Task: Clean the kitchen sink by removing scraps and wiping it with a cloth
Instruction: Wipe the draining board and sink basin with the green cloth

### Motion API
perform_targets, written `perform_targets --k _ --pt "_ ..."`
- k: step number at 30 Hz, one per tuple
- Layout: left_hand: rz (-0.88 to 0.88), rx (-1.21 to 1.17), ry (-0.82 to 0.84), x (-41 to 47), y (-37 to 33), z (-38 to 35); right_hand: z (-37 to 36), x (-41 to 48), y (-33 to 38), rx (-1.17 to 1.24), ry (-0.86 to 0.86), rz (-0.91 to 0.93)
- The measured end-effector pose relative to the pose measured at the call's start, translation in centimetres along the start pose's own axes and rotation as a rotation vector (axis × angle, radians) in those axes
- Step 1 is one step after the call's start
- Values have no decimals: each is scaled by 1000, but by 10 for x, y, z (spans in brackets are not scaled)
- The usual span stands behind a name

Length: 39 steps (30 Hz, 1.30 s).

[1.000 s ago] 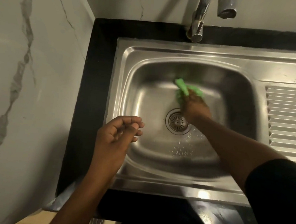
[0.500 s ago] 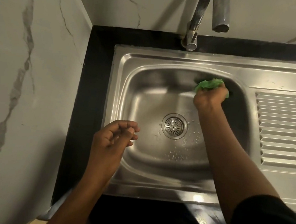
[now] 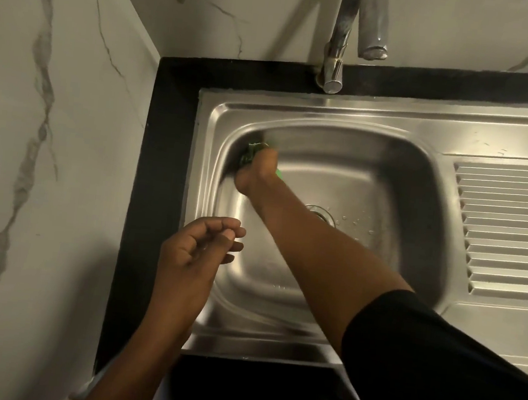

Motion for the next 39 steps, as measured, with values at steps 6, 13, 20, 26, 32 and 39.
perform_targets --k 6,13,20,26,32,39 --pt "-39 -49 20 8 -11 -8 49 -47 115 -144 -28 237" --pt "-14 -78 45 6 -5 -15 127 -88 203 89 -35 462" --pt "-31 -90 40 5 -13 -16 40 -62 130 103 77 313" --pt "-35 -79 26 1 -16 -13 -28 -63 37 -286 18 222" --pt "-53 -57 50 3 -27 -30 -25 -68 12 -446 123 132" --pt "-56 -98 42 9 -29 -34 36 -79 143 2 51 225"
Point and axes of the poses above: each hand's wrist, its own x-axis towards the middle knuckle, its own z-axis out of the back of the hand, y = z × x, the point moved 8 cm from there along x, towards the middle knuckle, and after that the axes turned 13 degrees about -z, right-handed, at the moved point
